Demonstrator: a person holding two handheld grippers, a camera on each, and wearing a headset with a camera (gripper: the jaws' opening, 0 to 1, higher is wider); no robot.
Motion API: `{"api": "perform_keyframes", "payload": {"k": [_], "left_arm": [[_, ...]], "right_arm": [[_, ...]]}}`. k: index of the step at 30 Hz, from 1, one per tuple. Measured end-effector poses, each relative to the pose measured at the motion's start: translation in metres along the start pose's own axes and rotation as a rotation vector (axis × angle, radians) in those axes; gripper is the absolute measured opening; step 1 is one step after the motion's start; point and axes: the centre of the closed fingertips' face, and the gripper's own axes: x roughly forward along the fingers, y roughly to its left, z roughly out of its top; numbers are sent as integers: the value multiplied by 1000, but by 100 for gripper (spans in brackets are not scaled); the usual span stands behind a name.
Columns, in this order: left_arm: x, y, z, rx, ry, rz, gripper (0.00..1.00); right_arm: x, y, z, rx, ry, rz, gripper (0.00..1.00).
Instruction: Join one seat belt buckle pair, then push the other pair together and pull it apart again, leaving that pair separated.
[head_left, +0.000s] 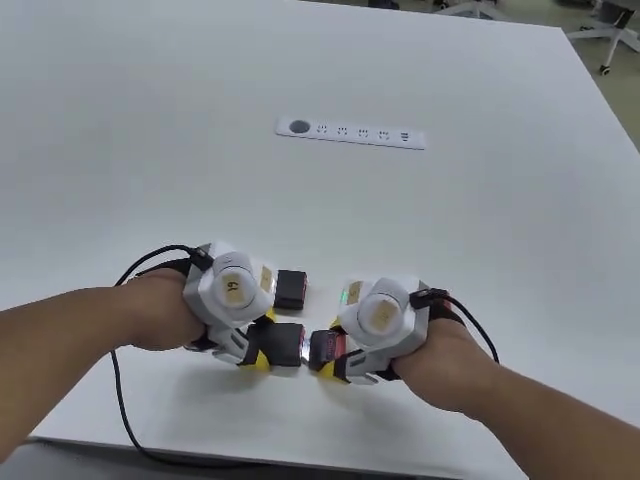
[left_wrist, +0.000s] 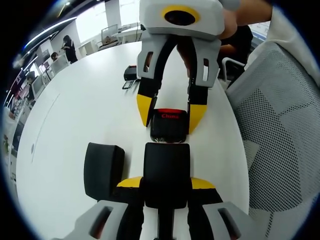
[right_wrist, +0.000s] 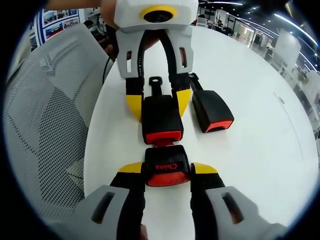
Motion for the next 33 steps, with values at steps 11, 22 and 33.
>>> {"api": "perform_keyframes", "payload": {"k": [11, 22, 33], "left_arm": [[1, 3, -3, 3, 54, 1, 34], [0, 8, -5, -4, 49, 33, 35], [-30, 15, 20, -49, -44, 81, 37]], "right_arm": [[-1, -2, -1, -15, 10, -10, 34], [-8, -7, 4, -10, -9, -28, 37], [-39, -20, 8, 3, -55, -45, 35]]}}
